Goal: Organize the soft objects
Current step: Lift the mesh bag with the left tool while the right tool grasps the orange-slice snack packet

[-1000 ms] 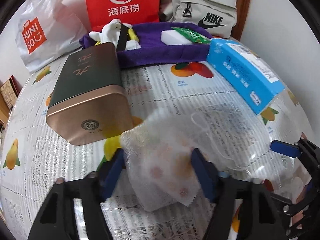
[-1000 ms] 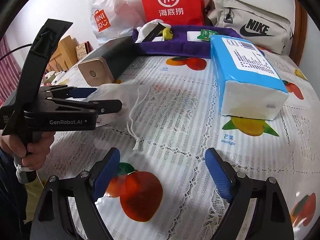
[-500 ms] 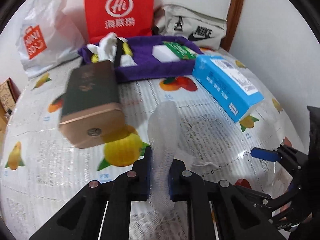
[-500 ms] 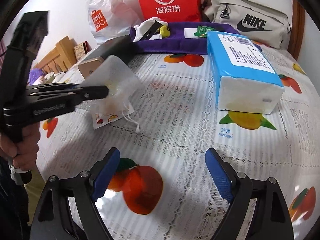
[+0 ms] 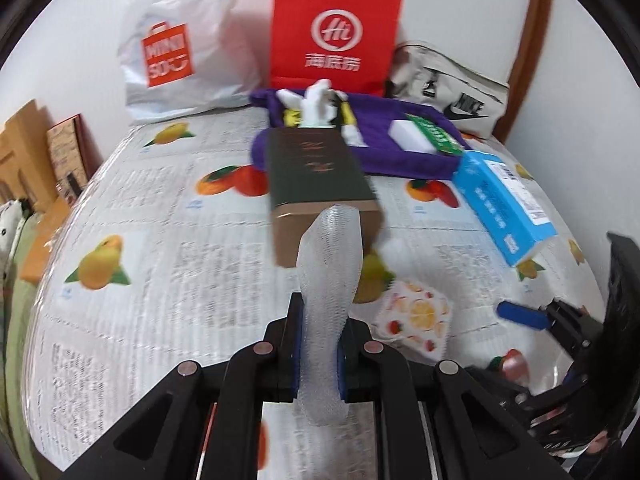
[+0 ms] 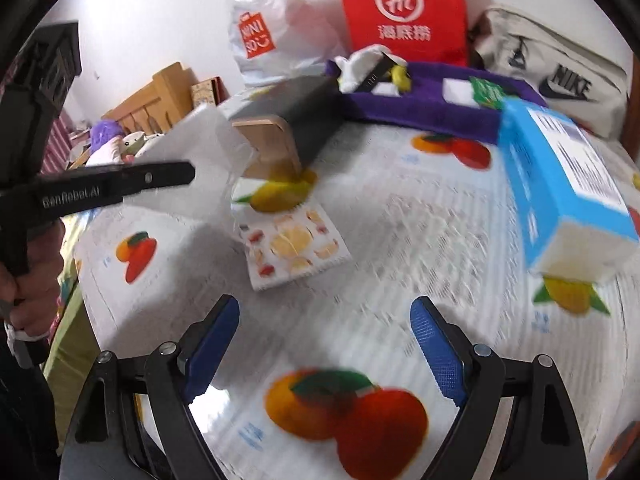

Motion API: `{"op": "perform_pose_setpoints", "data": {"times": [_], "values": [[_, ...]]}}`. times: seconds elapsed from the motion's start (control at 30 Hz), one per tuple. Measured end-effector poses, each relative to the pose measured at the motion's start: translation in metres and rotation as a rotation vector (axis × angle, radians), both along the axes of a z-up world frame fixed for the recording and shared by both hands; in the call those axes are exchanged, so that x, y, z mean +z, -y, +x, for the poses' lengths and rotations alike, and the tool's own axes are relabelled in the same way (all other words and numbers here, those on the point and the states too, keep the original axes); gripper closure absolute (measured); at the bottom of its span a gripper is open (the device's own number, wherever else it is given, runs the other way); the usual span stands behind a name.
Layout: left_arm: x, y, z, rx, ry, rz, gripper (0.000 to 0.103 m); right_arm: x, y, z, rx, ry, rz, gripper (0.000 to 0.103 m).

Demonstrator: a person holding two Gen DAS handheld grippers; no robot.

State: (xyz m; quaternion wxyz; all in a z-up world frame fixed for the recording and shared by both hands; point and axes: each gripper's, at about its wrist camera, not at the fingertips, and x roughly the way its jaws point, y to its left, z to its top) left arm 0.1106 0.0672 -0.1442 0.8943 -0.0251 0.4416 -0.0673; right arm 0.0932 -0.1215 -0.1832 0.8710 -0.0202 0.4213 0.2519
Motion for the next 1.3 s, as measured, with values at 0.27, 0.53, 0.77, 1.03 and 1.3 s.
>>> {"op": "perform_pose_setpoints", "data": {"times": [0.27,0.53,0.77,1.03,1.3], "values": [[-0.020,-0.034,0.005,0.086,-0.048,-0.009,0.090,-0.002,-0.029,0.025,0.048,0.009,-0.065,0.016],[-0.039,-0.044,0.013,0.092,-0.093,-0.056,0.090,-0.016,-0.053,0.037,0.071,0.020,-0.180,0.015],[-0.042,-0.044,0.015,0.088,-0.094,-0.075,0.090,-0.014,-0.058,0.039,0.100,0.025,-0.168,0.036],[-0.040,-0.040,0.007,0.081,-0.103,-0.089,0.090,-0.009,-0.054,0.028,0.108,0.020,-0.168,0.073],[-0.031,-0.021,-0.005,0.035,-0.096,-0.078,0.090,-0.009,-0.006,-0.002,0.026,-0.009,-0.122,0.078]]}}
